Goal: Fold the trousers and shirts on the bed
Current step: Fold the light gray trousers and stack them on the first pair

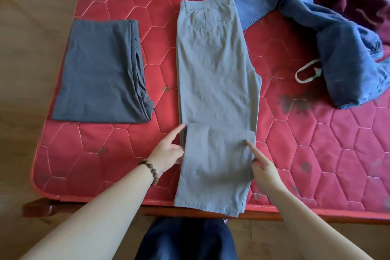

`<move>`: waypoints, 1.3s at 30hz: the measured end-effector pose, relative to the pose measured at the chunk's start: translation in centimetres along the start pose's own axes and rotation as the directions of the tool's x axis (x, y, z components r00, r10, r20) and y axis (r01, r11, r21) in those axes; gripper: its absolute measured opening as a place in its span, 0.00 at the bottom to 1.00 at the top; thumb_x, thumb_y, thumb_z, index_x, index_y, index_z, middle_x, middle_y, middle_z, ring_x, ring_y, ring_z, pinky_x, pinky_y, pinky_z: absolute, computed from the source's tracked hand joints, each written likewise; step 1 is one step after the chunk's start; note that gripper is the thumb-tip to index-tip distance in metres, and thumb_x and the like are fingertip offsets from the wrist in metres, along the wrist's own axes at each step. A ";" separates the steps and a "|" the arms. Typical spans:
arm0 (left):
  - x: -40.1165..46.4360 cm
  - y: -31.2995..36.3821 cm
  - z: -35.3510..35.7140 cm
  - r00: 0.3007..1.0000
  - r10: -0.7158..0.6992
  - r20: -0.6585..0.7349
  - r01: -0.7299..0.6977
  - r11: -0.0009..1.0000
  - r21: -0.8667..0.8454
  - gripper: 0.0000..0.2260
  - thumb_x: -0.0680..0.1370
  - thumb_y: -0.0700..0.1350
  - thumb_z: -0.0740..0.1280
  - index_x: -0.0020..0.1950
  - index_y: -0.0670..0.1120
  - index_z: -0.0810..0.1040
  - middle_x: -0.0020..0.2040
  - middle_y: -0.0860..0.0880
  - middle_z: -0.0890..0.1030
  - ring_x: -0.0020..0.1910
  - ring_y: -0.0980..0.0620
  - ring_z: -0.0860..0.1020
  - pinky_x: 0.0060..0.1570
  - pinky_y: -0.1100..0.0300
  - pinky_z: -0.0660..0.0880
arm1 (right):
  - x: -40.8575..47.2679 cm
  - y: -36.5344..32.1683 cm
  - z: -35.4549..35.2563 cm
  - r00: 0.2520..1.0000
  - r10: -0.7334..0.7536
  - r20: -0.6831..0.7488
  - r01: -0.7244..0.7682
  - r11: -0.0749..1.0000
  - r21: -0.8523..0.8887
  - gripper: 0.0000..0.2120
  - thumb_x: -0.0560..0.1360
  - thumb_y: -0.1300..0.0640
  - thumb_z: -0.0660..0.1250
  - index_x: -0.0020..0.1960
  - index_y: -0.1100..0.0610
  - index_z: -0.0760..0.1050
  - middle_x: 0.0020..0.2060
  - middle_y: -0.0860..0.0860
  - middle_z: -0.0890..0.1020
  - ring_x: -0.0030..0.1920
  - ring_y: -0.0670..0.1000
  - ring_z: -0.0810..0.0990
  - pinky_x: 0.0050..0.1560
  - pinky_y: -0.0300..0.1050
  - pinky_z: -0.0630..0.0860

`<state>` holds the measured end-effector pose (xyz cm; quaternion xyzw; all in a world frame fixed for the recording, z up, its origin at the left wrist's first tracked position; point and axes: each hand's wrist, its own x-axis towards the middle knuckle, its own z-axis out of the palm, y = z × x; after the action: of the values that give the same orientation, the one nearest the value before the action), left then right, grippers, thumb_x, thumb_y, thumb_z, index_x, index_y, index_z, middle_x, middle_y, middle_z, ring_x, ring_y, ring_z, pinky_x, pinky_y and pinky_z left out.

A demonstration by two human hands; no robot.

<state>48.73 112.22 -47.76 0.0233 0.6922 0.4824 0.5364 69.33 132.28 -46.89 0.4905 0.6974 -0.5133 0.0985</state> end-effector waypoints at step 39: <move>15.9 9.6 0.7 0.837 0.320 -0.445 -0.047 0.851 0.523 0.15 0.77 0.43 0.66 0.62 0.46 0.68 0.33 0.53 0.70 0.34 0.48 0.71 0.32 0.59 0.61 | 17.3 -9.6 -0.4 0.941 -0.041 -0.336 0.039 0.999 -0.013 0.06 0.77 0.50 0.66 0.50 0.52 0.75 0.38 0.46 0.78 0.39 0.50 0.76 0.37 0.43 0.67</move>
<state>37.95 126.52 -52.54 0.0974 0.9037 0.3289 0.2563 53.30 142.78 -51.84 0.5563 0.7153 -0.4218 -0.0310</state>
